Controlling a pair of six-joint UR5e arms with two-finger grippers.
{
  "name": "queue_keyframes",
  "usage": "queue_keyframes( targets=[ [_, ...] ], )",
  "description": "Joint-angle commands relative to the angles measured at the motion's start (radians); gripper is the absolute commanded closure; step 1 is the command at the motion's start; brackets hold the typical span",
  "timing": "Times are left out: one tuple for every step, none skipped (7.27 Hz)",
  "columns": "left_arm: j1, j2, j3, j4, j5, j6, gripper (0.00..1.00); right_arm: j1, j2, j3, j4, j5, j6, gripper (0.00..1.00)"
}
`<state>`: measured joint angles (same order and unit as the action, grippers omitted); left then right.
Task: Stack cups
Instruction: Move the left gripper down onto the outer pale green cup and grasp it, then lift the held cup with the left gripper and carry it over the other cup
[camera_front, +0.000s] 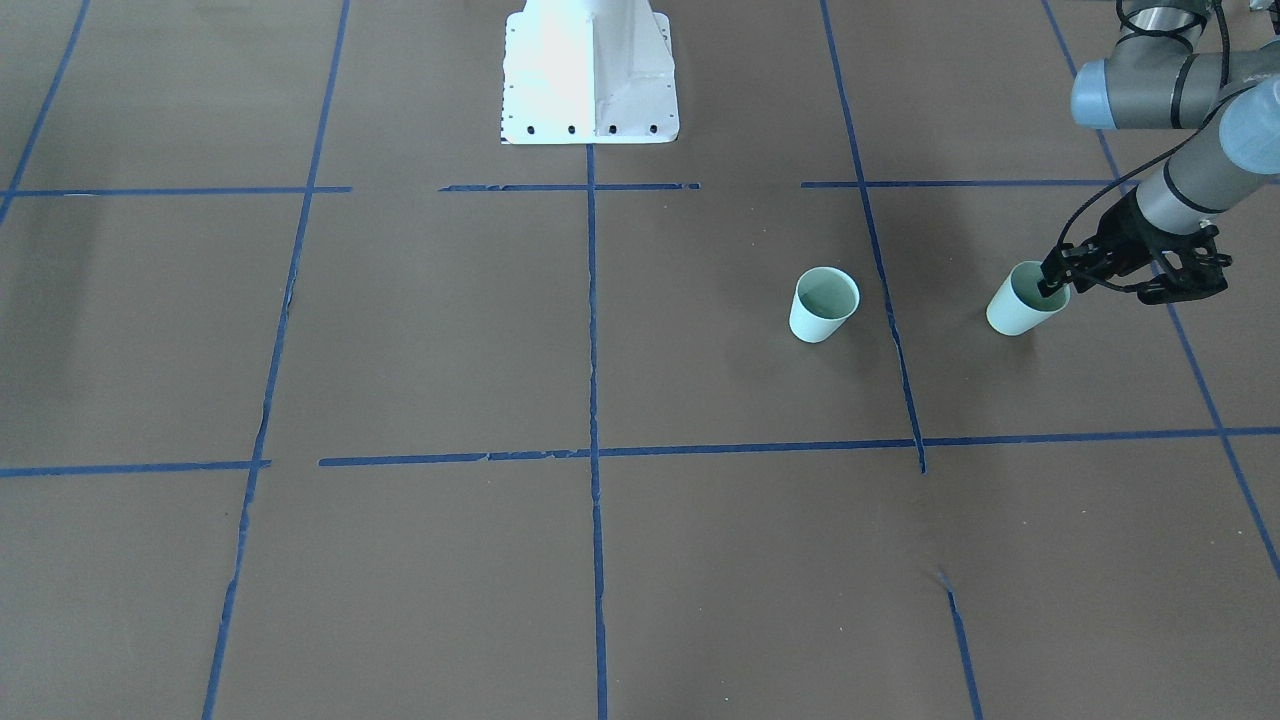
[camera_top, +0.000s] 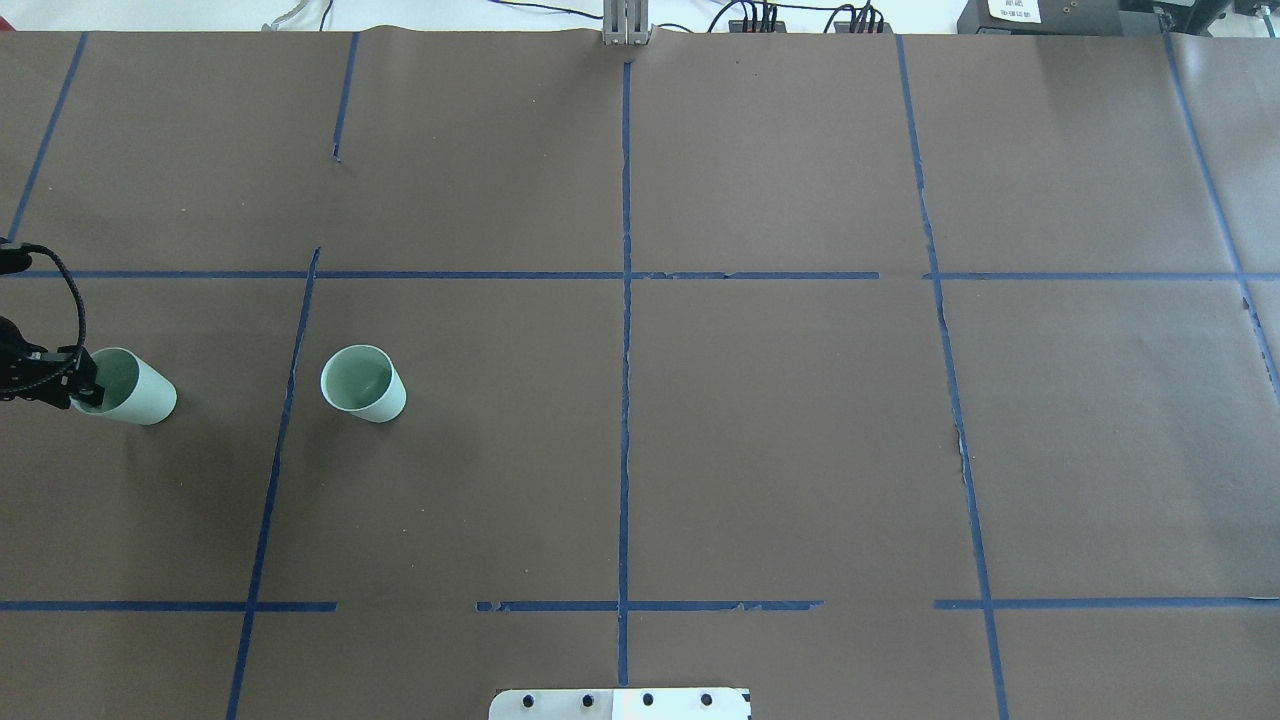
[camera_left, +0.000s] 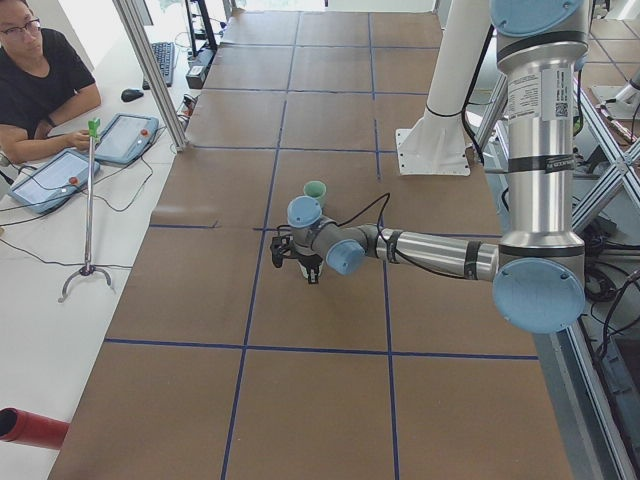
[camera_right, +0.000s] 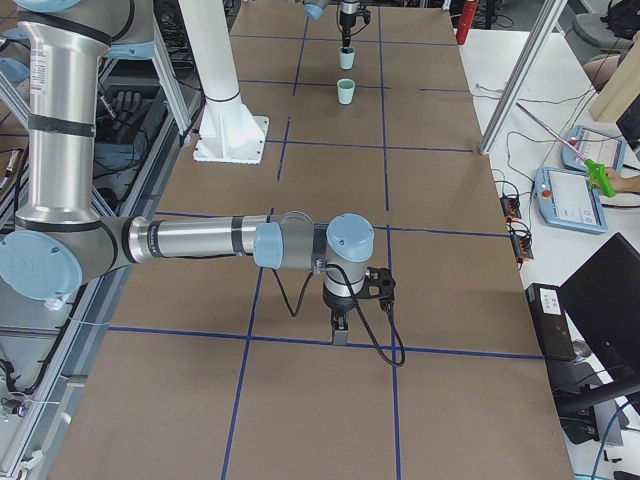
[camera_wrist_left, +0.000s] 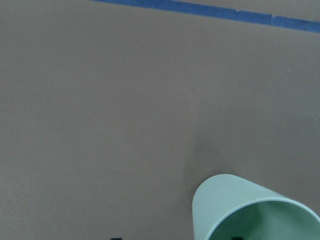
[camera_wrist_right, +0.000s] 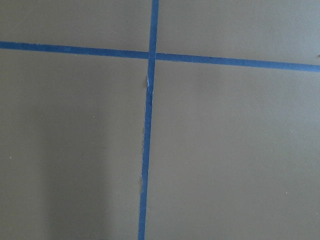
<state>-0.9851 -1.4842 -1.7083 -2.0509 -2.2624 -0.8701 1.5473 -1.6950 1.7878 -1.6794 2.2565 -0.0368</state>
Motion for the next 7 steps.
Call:
queue_keyframes(
  targets=[
    [-0.006,-0.008,-0.078,0.015,-0.041,-0.009,1.00,0.000,0.000,0.001,0.000,0.000,0.000,0.00],
    [-0.029,-0.008,-0.132,0.053,-0.136,-0.050,1.00,0.000,0.000,0.001,0.000,0.000,0.000,0.00],
    [-0.056,-0.054,-0.172,0.110,-0.150,-0.075,1.00,0.000,0.000,0.001,0.000,0.000,0.000,0.00],
    [-0.058,-0.092,-0.192,0.126,-0.151,-0.207,1.00,0.000,0.000,0.001,0.000,0.000,0.000,0.00],
    [-0.047,-0.175,-0.188,0.130,-0.135,-0.301,1.00,-0.001,0.000,0.001,0.000,0.000,0.000,0.00],
    [-0.026,-0.185,-0.226,0.152,-0.119,-0.384,1.00,0.000,0.000,0.001,0.000,0.000,0.000,0.00],
    [0.035,-0.185,-0.284,0.155,-0.055,-0.462,1.00,0.000,0.000,0.001,0.000,0.000,0.000,0.00]
  ],
)
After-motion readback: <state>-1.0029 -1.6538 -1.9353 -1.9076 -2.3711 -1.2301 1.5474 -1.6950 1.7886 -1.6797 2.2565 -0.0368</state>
